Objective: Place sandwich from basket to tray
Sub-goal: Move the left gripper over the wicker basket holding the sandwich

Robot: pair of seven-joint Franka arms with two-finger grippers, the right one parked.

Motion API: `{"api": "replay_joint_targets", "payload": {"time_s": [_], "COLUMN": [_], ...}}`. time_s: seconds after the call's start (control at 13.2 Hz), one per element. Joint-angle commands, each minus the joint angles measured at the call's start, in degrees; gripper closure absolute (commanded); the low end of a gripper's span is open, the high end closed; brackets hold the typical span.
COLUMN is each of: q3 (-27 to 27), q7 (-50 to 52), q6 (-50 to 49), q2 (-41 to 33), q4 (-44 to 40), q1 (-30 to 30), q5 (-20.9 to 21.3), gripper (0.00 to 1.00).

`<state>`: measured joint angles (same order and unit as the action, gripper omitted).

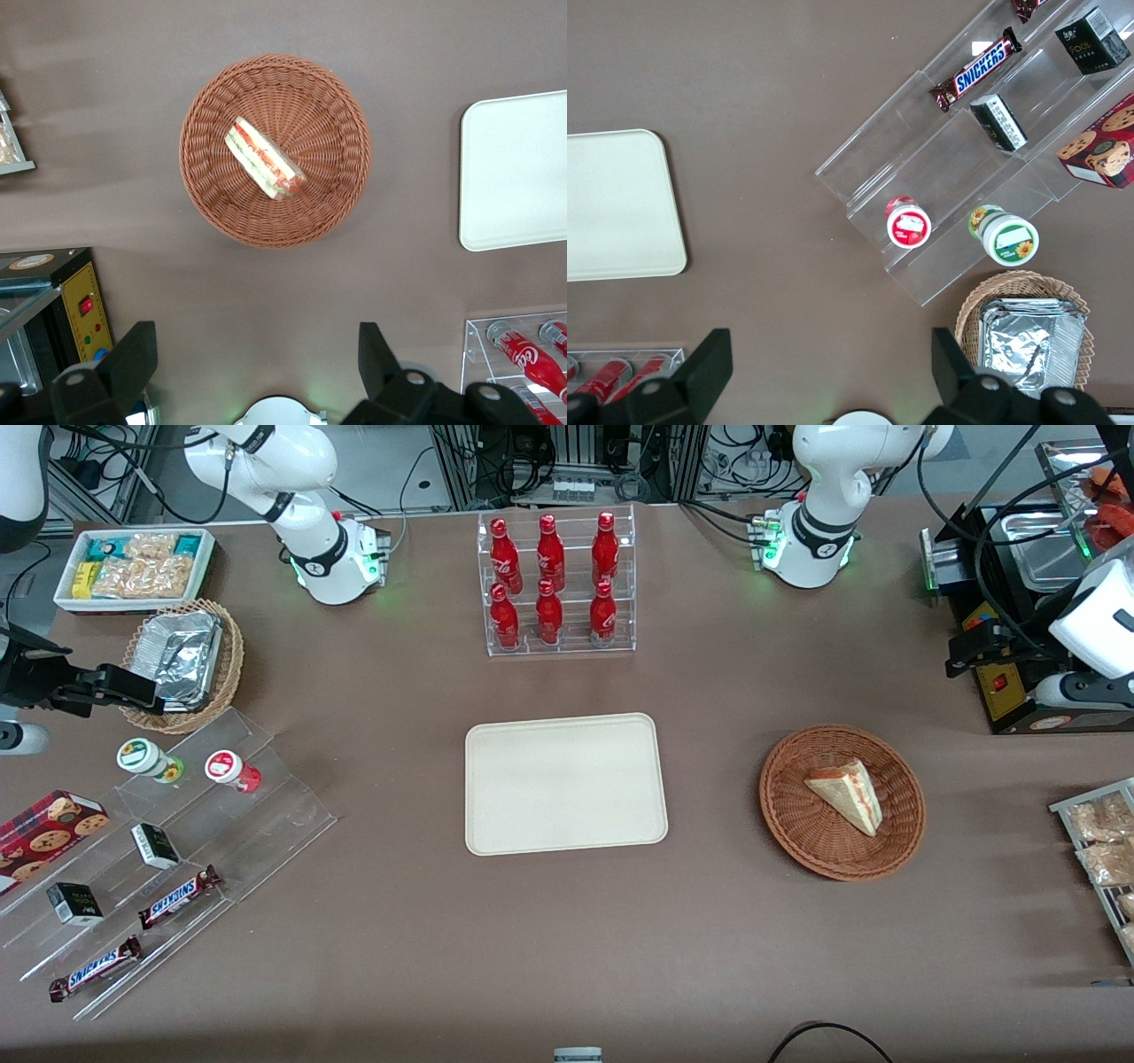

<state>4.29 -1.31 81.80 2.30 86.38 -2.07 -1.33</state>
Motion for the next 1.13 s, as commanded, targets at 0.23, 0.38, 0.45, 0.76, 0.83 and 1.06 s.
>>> {"api": "replay_joint_targets", "payload": {"time_s": [0.23, 0.38, 0.45, 0.76, 0.83, 1.06], "q3": [0.5, 0.5, 0.5, 0.5, 0.5, 0.5], "q7": [2.2, 2.4, 2.5, 2.6, 3.1, 5.3], "q6": [1.9, 3.8, 4.5, 10.4, 12.7, 18.5], "q2": [0.5, 0.3, 0.6, 0.4, 0.2, -0.4], "q4": [0.8, 2.7, 3.6, 9.8, 11.9, 17.8], "q1": [0.0, 0.0, 0.0, 0.0, 0.0, 0.0], "q5": [-0.3, -0.5, -0.6, -0.6, -0.6, -0.5], "gripper": [0.0, 0.0, 0.0, 0.0, 0.0, 0.0]}}
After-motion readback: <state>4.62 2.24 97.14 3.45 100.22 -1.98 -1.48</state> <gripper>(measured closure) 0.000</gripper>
